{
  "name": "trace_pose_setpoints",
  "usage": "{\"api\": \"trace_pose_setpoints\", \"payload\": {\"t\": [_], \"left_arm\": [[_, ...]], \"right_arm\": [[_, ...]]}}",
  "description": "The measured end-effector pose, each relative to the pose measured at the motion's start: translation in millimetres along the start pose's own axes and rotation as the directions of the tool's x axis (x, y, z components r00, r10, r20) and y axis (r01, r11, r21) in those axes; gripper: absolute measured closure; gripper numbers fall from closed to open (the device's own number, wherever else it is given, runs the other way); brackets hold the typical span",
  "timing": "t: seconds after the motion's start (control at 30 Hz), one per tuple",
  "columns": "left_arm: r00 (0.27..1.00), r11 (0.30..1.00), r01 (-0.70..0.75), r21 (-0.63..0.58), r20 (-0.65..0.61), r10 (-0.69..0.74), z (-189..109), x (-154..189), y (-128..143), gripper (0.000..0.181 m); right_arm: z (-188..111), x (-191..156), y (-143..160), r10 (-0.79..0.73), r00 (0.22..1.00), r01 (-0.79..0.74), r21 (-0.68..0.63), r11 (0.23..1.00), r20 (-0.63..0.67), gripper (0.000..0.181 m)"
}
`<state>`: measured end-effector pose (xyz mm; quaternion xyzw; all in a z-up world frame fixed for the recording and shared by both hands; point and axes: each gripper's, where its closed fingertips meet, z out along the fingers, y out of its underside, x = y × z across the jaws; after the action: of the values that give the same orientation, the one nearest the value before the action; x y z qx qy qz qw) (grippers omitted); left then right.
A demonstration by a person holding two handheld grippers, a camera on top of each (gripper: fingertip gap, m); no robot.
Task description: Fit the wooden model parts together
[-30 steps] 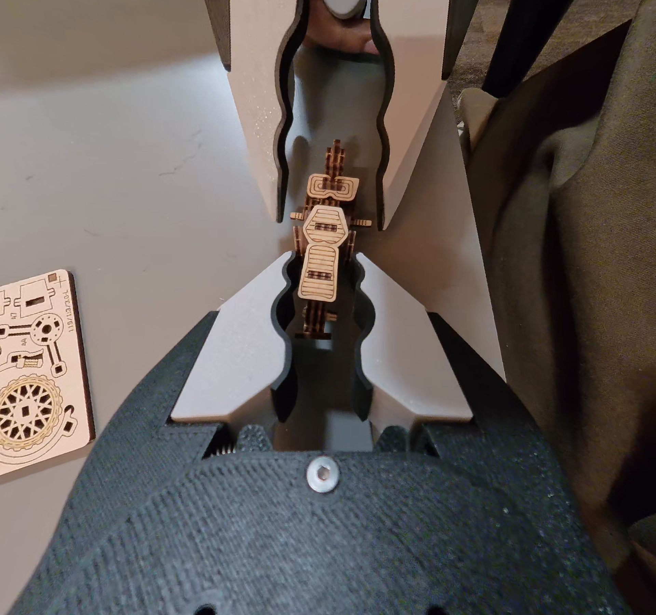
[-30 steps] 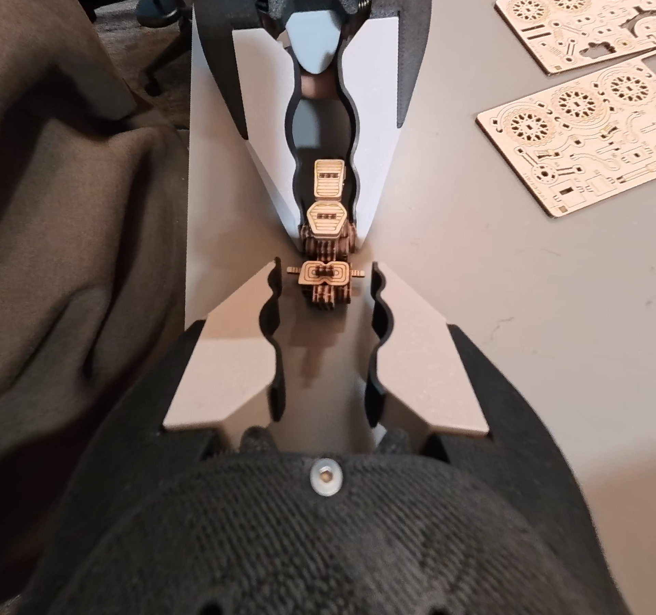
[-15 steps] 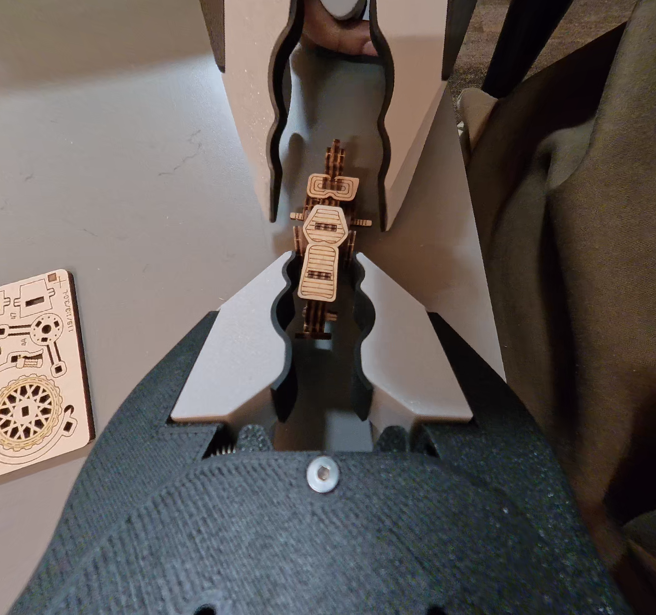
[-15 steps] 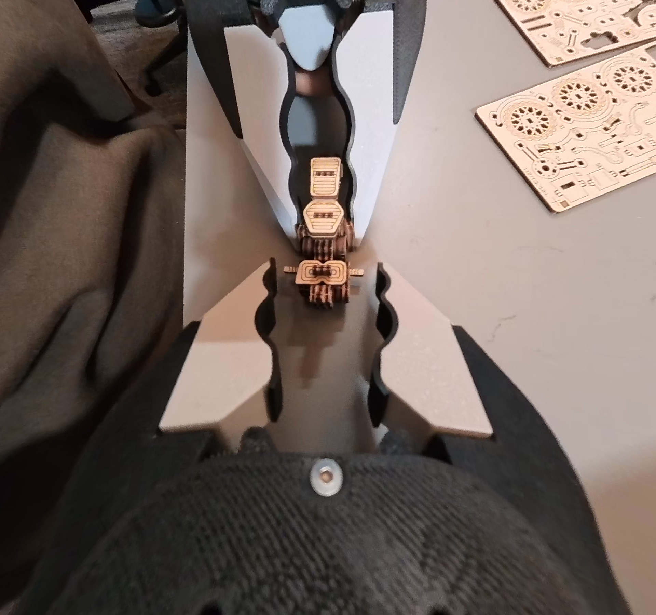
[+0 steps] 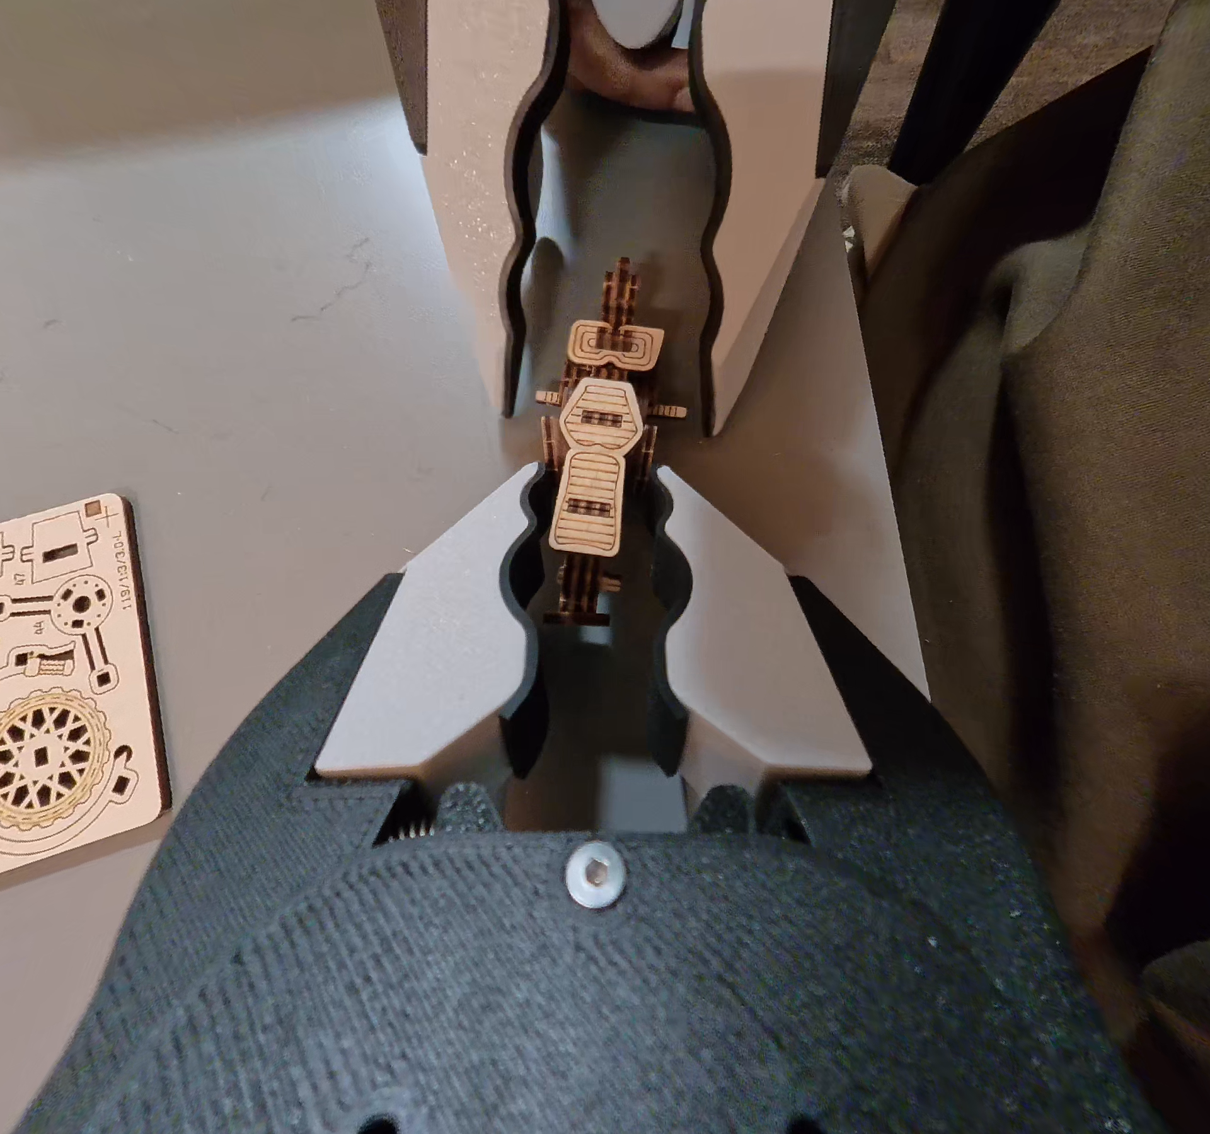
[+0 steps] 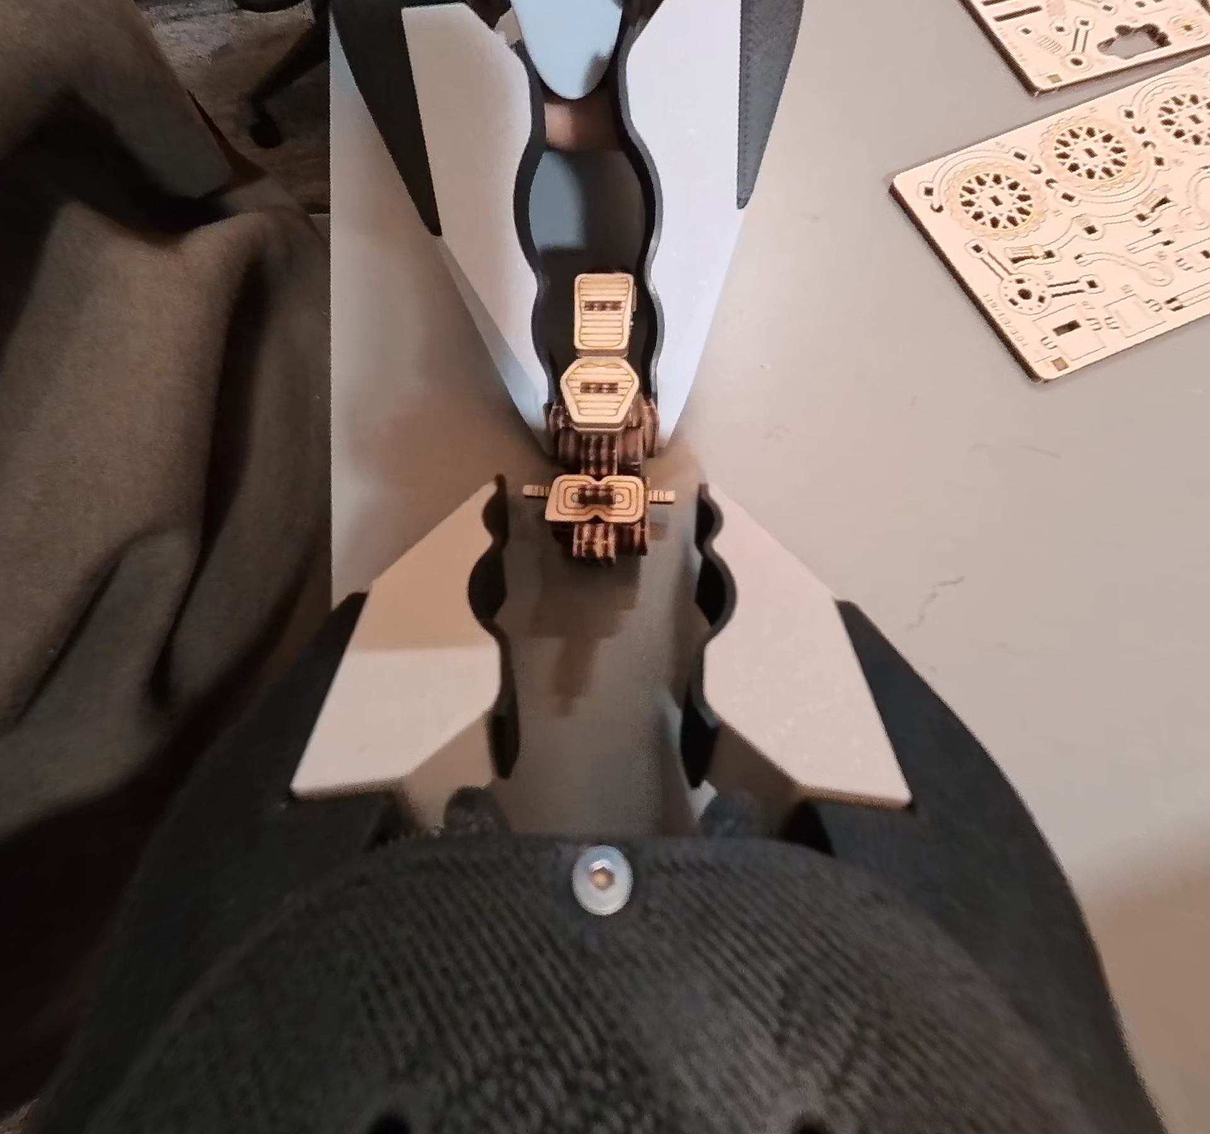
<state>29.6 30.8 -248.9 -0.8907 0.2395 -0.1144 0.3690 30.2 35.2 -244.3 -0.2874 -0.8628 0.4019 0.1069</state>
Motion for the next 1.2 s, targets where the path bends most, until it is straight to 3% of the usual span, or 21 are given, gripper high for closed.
{"api": "trace_pose_setpoints", "payload": {"t": [0.07,0.13,0.33,0.4,0.47,0.5,0.7,0.73,0.77,0.8,0.87,1.03,1.07,1.13,1.2], "left_arm": [[1.0,1.0,0.0,0.0,0.0,0.0,0.0,0.0,0.0,0.152],[1.0,1.0,0.0,0.0,0.001,0.0,0.0,0.0,0.0,0.152],[1.0,1.0,0.001,0.0,0.001,-0.001,0.0,0.0,0.0,0.152],[1.0,1.0,0.001,0.0,0.001,-0.001,0.0,0.0,0.0,0.152],[1.0,1.0,0.001,0.0,0.0,-0.001,0.0,-0.1,0.0,0.152],[1.0,1.0,0.001,0.0,0.001,-0.001,0.0,-0.1,0.0,0.152],[1.0,1.0,0.0,0.0,0.001,0.0,0.1,-0.3,0.1,0.152],[1.0,1.0,0.001,0.0,0.001,-0.001,0.1,-0.2,0.2,0.152],[1.0,1.0,0.001,0.0,0.001,-0.001,0.1,-0.2,0.2,0.152],[1.0,1.0,0.001,0.0,0.001,-0.001,0.2,-0.3,0.1,0.152],[1.0,1.0,0.002,0.0,0.003,-0.002,0.2,-0.6,0.2,0.152],[1.0,1.0,0.0,0.0,0.0,0.0,0.2,-0.3,0.2,0.151],[1.0,1.0,0.001,0.0,0.0,-0.001,0.3,-0.3,0.3,0.151],[1.0,1.0,0.001,0.0,0.0,-0.001,0.3,-0.4,0.3,0.152],[1.0,1.0,0.001,0.0,0.001,-0.001,0.4,-0.5,0.3,0.152]], "right_arm": [[0.1,0.5,0.1,0.004,1.0,-0.004,-0.001,1.0,-0.004,0.125],[-0.2,-0.2,0.3,0.002,1.0,-0.002,-0.004,1.0,-0.005,0.137],[-0.5,-0.7,-0.1,0.016,1.0,-0.016,-0.003,1.0,-0.007,0.137],[-0.6,0.9,-2.5,0.03,0.999,-0.03,0.013,0.999,-0.011,0.113],[-1.0,0.5,-3.2,0.03,1.0,-0.03,0.018,0.999,-0.009,0.121],[-0.9,-0.1,-2.4,0.021,1.0,-0.021,0.012,1.0,-0.01,0.137],[-0.9,-0.9,-1.3,0.004,1.0,-0.004,-0.008,1.0,-0.021,0.138],[-0.7,-0.8,-2.1,0.011,1.0,-0.011,0.0,1.0,-0.018,0.133],[0.1,0.0,-3.6,0.021,1.0,-0.021,0.011,1.0,-0.02,0.112],[0.8,0.5,-3.4,0.029,0.999,-0.029,0.01,1.0,-0.02,0.109],[0.6,-0.5,-0.7,0.004,1.0,-0.005,-0.009,1.0,-0.022,0.137],[0.2,-0.9,-0.2,-0.012,0.999,0.011,-0.027,1.0,-0.036,0.138],[-0.2,-0.9,-1.2,-0.009,0.999,0.008,-0.018,1.0,-0.034,0.138],[0.8,0.1,-5.4,0.016,0.999,-0.016,0.012,1.0,-0.034,0.103],[1.0,0.7,-3.3,0.015,0.999,-0.015,-0.001,1.0,-0.035,0.119]]}}
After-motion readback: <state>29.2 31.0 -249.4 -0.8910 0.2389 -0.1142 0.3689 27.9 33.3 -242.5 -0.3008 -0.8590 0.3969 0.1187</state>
